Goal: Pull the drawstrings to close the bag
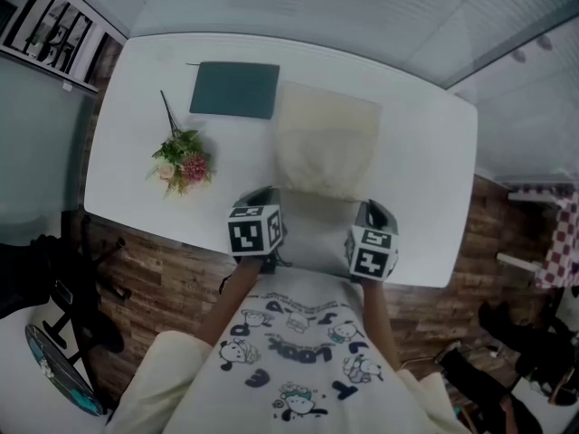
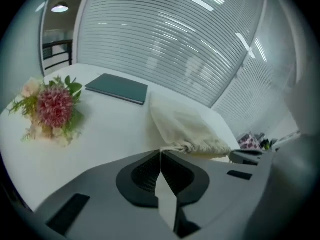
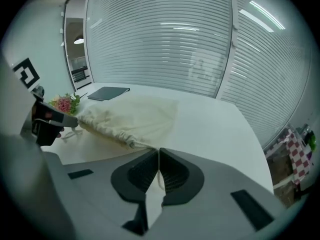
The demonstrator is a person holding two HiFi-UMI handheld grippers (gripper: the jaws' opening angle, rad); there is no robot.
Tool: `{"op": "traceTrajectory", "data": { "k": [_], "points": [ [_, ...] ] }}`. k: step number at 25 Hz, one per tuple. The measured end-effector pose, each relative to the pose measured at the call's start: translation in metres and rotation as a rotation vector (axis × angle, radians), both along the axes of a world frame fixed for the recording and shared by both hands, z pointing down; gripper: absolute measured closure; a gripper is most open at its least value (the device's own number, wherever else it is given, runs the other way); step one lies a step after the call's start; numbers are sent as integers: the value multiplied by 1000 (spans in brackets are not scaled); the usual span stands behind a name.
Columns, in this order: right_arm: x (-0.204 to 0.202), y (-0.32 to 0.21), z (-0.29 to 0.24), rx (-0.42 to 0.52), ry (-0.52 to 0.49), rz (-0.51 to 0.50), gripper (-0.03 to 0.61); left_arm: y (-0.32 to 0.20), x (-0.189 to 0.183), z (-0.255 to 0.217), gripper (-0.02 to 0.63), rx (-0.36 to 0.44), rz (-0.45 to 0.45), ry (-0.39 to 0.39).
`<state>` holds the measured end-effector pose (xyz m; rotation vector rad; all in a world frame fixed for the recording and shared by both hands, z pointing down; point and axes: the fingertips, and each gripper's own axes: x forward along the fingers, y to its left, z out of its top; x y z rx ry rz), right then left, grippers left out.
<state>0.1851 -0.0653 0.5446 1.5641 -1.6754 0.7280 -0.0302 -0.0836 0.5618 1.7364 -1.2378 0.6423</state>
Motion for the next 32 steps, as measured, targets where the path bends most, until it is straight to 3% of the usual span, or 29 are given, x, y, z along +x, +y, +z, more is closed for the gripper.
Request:
{"op": "traceTrajectory", "data": {
  "k": [3, 10, 23, 27, 32],
  "points": [
    [9, -2, -2, 33, -18, 35, 557, -3, -7, 0, 568, -39, -100, 108],
    [39, 5, 4, 35, -80, 171, 557, -1, -29, 8, 568, -106, -257, 249],
    [107, 15, -7, 83, -38, 327, 557, -7, -71, 6, 569, -109, -369, 302],
    [127, 18, -9, 83, -40, 351, 561, -6, -57, -2, 571, -83, -282, 270],
    [97, 29, 12, 9, -135, 286, 561, 4, -35, 1, 571, -69, -87, 181]
  ]
}}
